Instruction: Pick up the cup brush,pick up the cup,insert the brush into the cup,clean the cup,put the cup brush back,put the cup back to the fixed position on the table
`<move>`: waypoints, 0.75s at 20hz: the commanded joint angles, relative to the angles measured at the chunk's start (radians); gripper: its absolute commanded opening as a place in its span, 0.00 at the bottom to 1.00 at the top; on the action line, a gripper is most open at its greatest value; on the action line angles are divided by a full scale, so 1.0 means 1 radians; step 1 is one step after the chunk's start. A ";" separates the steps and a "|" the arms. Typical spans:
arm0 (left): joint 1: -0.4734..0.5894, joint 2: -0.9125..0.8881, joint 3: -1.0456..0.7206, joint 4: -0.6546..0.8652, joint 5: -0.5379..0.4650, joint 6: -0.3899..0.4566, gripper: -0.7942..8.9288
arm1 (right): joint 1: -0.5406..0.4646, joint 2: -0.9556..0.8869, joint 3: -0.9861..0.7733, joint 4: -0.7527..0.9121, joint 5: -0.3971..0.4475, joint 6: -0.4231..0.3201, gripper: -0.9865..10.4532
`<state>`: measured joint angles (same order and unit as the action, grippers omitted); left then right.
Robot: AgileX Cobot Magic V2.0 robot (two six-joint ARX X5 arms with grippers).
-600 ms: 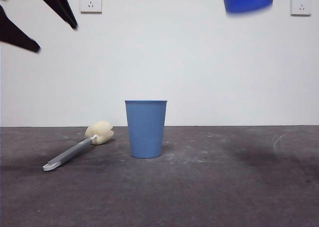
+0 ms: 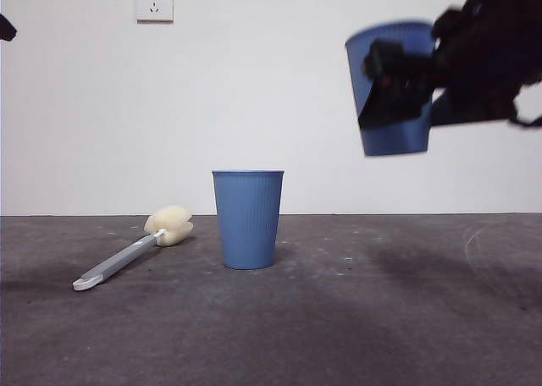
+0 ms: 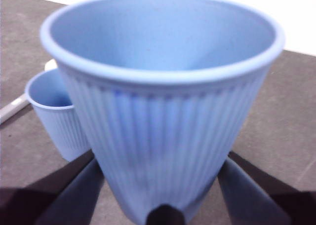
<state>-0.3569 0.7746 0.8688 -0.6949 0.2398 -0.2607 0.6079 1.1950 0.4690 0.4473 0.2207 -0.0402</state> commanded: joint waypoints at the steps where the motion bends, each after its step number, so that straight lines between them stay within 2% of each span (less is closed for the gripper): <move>1: -0.002 -0.004 -0.013 -0.001 0.003 0.029 0.50 | -0.030 0.091 -0.009 0.081 -0.040 0.014 0.07; 10: -0.002 -0.003 -0.013 0.000 0.003 0.036 0.50 | -0.111 0.362 -0.005 0.330 -0.150 0.014 0.07; 15: -0.002 -0.002 -0.013 0.000 0.003 0.037 0.50 | -0.119 0.480 0.033 0.399 -0.179 0.009 0.07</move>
<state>-0.3565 0.7746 0.8688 -0.6968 0.2398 -0.2379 0.4896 1.6711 0.4957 0.8246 0.0456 -0.0376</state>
